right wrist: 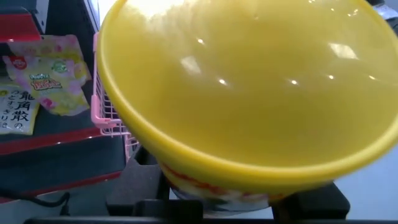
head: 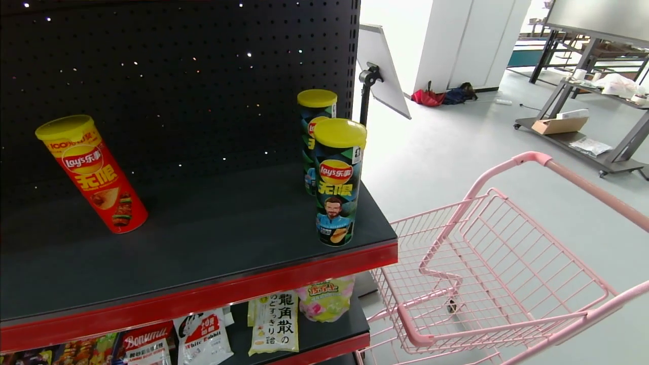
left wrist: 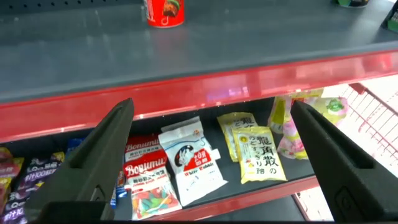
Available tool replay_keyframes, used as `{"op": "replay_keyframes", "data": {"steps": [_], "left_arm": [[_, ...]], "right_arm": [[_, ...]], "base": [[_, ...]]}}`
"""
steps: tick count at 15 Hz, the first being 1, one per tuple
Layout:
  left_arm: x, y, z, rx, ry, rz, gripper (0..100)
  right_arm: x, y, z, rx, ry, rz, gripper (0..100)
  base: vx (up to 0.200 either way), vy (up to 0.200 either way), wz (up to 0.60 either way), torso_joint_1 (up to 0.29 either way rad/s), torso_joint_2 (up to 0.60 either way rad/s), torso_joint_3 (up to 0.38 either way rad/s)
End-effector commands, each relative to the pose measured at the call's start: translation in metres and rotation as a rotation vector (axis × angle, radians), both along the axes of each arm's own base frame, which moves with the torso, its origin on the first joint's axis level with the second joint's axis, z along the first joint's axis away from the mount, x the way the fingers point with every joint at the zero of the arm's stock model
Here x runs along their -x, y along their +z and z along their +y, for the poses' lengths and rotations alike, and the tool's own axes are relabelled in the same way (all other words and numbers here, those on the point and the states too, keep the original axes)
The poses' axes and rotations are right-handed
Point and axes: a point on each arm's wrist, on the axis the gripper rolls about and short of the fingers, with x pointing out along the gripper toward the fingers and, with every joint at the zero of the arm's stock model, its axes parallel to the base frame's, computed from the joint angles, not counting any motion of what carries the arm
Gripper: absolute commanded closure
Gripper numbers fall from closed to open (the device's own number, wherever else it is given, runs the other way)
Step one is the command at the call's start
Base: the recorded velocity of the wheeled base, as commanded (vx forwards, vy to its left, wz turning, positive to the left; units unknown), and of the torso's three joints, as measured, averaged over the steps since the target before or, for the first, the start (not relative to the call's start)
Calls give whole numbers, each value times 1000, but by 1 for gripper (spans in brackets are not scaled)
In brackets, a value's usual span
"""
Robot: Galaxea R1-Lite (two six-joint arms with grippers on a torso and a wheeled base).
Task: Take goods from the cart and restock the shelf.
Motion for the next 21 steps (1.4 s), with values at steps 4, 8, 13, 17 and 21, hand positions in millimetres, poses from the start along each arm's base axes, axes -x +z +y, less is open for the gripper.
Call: {"op": "replay_keyframes", "data": {"steps": [4,8,13,17,21], "left_arm": [[0,0,0,0,0,2,0],[0,0,0,0,0,1,0],[0,0,0,0,0,2,0],[0,0,0,0,0,1,0],[0,0,0,-1,-1,1,0]], "right_arm": [[-2,0,0,5,0,10,100],[-4,-3,0,45,4,30,100],[-5,-11,0,73,14,45,100],[-3,-14,0,73,15,42,100],[8,-34,-1,4,34,-41,100]], "base": [[0,0,0,160,-381,-228],[0,0,0,124,-279,-159],[0,0,600,9,-19,-9],[0,0,150,3,2,-1],[0,50,0,-1,1,1]]}}
